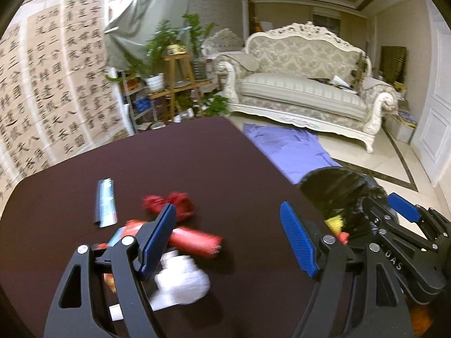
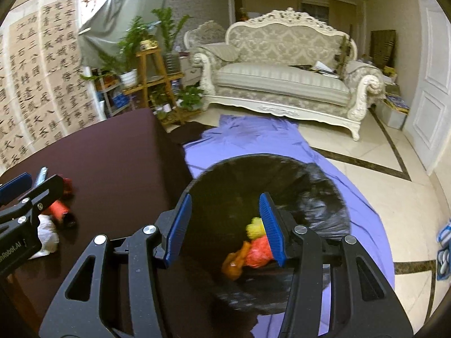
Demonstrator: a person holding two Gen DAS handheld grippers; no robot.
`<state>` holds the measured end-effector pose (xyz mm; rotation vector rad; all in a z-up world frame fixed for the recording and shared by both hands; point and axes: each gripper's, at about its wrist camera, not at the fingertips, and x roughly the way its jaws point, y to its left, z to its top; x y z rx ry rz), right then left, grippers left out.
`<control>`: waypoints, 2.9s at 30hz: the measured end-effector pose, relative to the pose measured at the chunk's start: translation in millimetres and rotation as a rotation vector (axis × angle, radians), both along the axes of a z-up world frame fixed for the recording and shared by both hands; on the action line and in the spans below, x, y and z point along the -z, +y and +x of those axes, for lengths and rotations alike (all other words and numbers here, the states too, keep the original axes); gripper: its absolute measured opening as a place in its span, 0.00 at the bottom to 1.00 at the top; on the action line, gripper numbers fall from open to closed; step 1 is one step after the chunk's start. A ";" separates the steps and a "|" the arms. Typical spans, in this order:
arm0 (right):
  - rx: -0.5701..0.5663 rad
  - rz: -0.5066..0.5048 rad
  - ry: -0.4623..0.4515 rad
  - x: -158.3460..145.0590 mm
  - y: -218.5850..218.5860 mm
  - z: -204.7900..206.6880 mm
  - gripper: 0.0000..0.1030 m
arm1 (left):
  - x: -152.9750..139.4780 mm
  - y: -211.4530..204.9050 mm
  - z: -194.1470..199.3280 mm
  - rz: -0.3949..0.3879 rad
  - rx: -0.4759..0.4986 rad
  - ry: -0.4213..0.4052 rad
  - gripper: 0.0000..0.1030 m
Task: Collect trash
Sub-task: 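Move the right tool to the white plastic bag and grasp it, then grasp the red plastic bag with the left tool while the right tool holds the white bag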
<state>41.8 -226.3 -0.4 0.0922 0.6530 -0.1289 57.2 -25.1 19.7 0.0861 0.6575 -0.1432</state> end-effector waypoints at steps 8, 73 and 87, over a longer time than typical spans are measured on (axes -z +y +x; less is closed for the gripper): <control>-0.119 -0.001 -0.005 -9.0 52.6 1.2 0.47 | -2.6 60.4 -13.4 0.001 -0.120 -0.002 0.72; -0.279 0.024 0.080 7.4 98.8 -13.6 0.31 | 29.5 72.9 -13.8 0.014 -0.087 0.100 0.37; -0.261 0.033 0.055 1.6 87.3 -17.9 0.30 | 11.2 77.4 -28.4 -0.042 -0.093 0.031 0.26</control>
